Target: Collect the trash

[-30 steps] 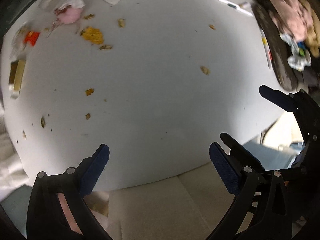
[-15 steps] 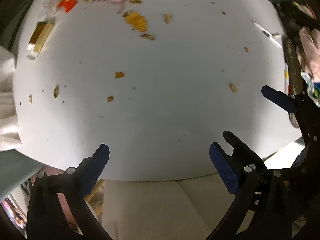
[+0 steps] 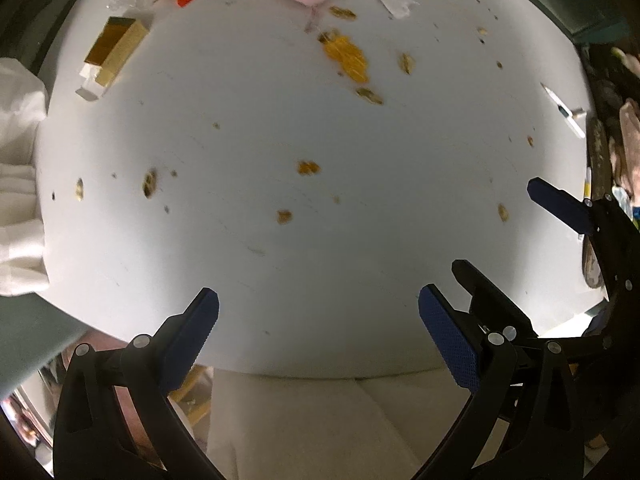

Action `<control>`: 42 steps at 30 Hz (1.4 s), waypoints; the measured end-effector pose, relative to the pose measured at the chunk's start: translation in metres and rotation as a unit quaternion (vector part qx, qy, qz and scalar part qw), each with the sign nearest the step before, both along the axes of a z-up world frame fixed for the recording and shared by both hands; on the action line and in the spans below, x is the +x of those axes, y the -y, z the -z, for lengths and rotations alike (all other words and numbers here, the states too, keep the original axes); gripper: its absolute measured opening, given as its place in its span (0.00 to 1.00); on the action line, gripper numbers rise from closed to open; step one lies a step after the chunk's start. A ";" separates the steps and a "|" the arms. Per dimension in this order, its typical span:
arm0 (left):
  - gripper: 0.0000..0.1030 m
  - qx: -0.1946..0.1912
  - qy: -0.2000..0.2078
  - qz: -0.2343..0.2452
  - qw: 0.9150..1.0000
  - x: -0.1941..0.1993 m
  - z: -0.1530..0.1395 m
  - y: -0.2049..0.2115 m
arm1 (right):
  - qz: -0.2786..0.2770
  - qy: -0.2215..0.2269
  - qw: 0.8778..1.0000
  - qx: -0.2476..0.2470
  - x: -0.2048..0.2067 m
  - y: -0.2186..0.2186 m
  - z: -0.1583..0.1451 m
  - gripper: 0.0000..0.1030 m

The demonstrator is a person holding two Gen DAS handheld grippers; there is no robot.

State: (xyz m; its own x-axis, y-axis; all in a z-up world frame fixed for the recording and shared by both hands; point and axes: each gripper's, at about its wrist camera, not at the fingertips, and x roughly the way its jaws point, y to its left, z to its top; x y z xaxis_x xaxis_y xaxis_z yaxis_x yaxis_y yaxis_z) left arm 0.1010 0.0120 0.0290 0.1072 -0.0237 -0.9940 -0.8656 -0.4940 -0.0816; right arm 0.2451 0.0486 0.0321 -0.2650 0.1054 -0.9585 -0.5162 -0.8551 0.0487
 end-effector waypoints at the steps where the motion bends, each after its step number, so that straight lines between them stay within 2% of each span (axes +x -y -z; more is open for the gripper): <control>1: 0.94 0.003 0.000 0.001 1.000 -0.009 -0.001 -0.001 | 0.002 -0.001 1.000 0.000 -0.007 -0.002 0.000 0.77; 9: 0.94 0.018 -0.002 -0.005 1.000 -0.076 -0.002 0.002 | 0.011 0.004 1.000 0.009 -0.077 -0.009 -0.004 0.77; 15: 0.94 0.024 0.005 -0.030 0.999 -0.143 0.005 0.008 | 0.007 0.006 1.000 0.011 -0.141 -0.009 0.002 0.77; 19: 0.94 0.023 0.010 -0.049 0.998 -0.191 0.015 0.013 | -0.001 0.006 1.000 0.011 -0.191 -0.005 0.012 0.77; 26: 0.94 0.017 0.024 -0.080 0.996 -0.259 0.042 0.020 | -0.021 0.015 1.000 0.006 -0.250 -0.007 0.035 0.77; 34: 0.94 0.009 0.042 -0.089 0.995 -0.297 0.073 0.009 | -0.037 0.038 0.999 0.002 -0.287 -0.024 0.059 0.77; 42: 0.94 0.010 0.019 -0.050 0.999 -0.323 0.092 -0.019 | -0.040 0.044 0.998 -0.007 -0.301 -0.047 0.071 0.77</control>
